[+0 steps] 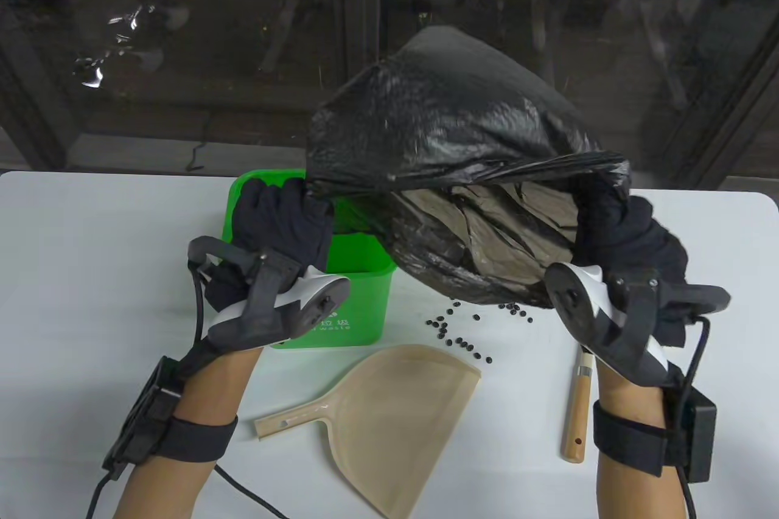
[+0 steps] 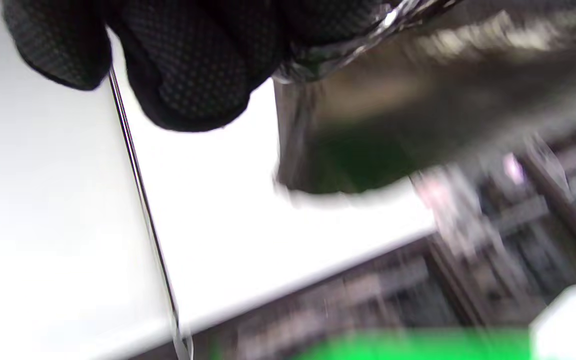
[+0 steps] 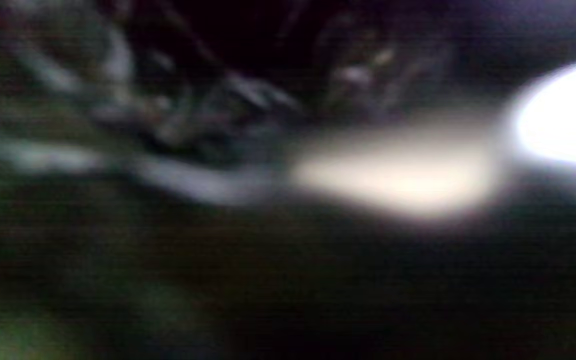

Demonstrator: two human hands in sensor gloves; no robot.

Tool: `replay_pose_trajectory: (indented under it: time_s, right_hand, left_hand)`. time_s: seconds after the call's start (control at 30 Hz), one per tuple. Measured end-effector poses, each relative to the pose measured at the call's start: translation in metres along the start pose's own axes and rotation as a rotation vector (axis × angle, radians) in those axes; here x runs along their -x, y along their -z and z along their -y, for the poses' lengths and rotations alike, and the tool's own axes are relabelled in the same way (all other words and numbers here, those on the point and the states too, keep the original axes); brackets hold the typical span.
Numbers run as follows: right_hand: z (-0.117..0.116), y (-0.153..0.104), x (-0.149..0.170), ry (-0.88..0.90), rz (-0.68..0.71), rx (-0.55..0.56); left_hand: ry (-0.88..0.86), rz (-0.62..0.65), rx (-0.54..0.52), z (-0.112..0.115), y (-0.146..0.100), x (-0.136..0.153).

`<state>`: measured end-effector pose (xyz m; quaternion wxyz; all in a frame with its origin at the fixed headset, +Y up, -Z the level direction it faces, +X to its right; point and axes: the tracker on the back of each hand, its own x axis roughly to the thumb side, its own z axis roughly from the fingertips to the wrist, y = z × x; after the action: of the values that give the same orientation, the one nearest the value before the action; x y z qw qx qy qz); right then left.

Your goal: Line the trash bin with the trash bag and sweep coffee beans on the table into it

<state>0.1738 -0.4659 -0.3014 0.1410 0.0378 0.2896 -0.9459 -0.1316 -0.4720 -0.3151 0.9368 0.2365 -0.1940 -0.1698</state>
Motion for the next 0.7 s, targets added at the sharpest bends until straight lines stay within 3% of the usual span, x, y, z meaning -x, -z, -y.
replay_pose_trajectory:
  time_s: [0.03, 0.1, 0.2, 0.3, 0.37, 0.43, 0.53, 0.6, 0.63, 0.67, 0.7]
  right_hand:
    - [-0.021, -0.001, -0.005, -0.053, 0.053, -0.212]
    - [-0.043, -0.006, -0.013, -0.095, 0.089, -0.485]
    - [-0.052, -0.003, -0.019, -0.036, 0.125, -0.714]
    - [-0.046, 0.007, -0.015, 0.044, 0.104, -0.752]
    - [-0.037, 0.018, -0.01, 0.05, 0.083, -0.689]
    - [-0.019, 0.028, -0.005, 0.046, 0.022, -0.475]
    - [0.039, 0.019, 0.008, 0.144, -0.098, 0.272]
    - [0.063, 0.003, 0.014, 0.237, -0.087, 0.524]
    - [0.068, -0.005, 0.015, 0.266, -0.094, 0.589]
    - [0.065, -0.012, 0.014, 0.304, -0.081, 0.613]
    - [0.051, -0.013, 0.009, 0.301, -0.068, 0.523]
  left_hand:
    - [0.012, 0.032, 0.148, 0.012, 0.001, -0.004]
    - [0.033, 0.09, 0.36, 0.026, 0.004, -0.011]
    - [0.016, 0.142, 0.481, 0.032, 0.011, -0.019]
    - [-0.072, 0.131, 0.497, 0.032, 0.021, -0.017]
    - [-0.114, 0.113, 0.508, 0.031, 0.03, -0.015]
    - [-0.127, 0.067, 0.419, 0.022, 0.036, -0.01]
    - [-0.17, -0.066, -0.128, -0.024, 0.02, 0.006]
    - [-0.23, -0.102, -0.454, -0.043, -0.002, 0.009]
    - [-0.222, -0.092, -0.502, -0.046, -0.008, 0.008]
    - [-0.162, -0.063, -0.477, -0.046, -0.015, 0.005]
    - [-0.091, -0.022, -0.352, -0.036, -0.014, 0.001]
